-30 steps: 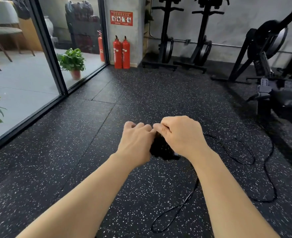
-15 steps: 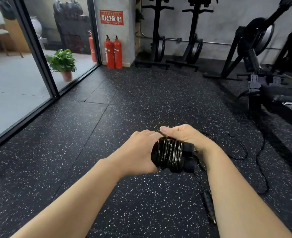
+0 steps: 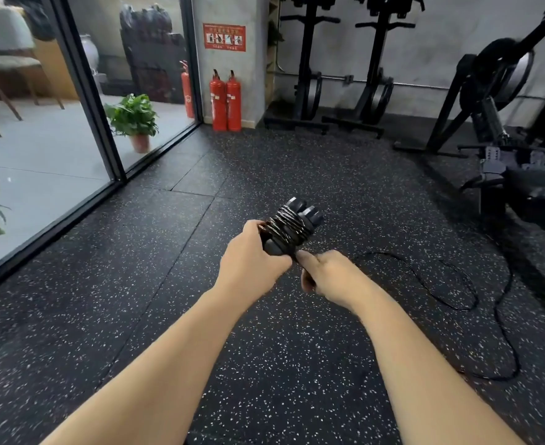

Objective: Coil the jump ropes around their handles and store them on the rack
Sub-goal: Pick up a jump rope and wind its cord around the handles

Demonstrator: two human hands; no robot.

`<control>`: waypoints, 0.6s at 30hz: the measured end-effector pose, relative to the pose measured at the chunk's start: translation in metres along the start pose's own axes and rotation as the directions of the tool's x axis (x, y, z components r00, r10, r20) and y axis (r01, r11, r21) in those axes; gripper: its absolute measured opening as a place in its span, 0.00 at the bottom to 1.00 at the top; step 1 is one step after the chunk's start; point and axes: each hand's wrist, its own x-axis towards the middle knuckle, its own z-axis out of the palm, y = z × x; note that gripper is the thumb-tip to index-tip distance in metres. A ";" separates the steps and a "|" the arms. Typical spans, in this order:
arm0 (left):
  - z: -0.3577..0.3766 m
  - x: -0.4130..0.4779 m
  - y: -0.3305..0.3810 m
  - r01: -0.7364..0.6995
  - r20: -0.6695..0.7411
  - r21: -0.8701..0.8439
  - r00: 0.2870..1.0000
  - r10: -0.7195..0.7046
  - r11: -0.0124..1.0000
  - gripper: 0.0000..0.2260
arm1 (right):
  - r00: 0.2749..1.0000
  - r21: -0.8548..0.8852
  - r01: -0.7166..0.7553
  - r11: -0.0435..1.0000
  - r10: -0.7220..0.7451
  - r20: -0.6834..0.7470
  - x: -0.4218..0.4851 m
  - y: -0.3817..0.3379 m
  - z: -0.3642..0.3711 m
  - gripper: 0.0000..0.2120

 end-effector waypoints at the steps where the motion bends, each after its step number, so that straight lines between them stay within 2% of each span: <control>1: 0.001 0.002 -0.003 0.017 -0.015 0.036 1.000 -0.016 0.999 0.21 | 0.999 -0.100 0.030 0.994 -0.034 -0.033 -0.001 -0.006 0.004 0.27; 3: 0.003 0.005 -0.008 0.045 -0.048 0.099 0.998 -0.041 0.994 0.18 | 0.993 -0.355 0.042 0.934 -0.077 -0.086 -0.006 -0.017 0.011 0.21; 6: 0.001 0.012 -0.017 0.070 -0.102 0.161 0.993 -0.054 0.985 0.14 | 0.985 -0.541 0.078 0.838 -0.147 -0.085 -0.020 -0.031 0.016 0.11; 10: -0.010 0.015 -0.022 0.108 -0.126 0.218 0.989 -0.082 0.970 0.14 | 0.968 -0.570 0.177 0.802 -0.247 -0.048 -0.031 -0.043 0.018 0.13; 13: -0.014 0.012 -0.019 0.071 -0.133 0.319 0.991 -0.030 0.945 0.13 | 0.949 -0.551 0.232 0.802 -0.310 -0.052 -0.032 -0.047 0.013 0.17; 15: -0.012 0.009 -0.017 0.000 -0.106 0.479 0.993 0.058 0.878 0.12 | 0.927 -0.549 0.267 0.792 -0.367 -0.078 -0.033 -0.049 0.007 0.17; 18: -0.004 0.004 -0.014 -0.142 -0.013 0.683 0.978 0.207 0.716 0.13 | 0.888 -0.526 0.283 0.802 -0.427 -0.173 -0.032 -0.049 -0.004 0.17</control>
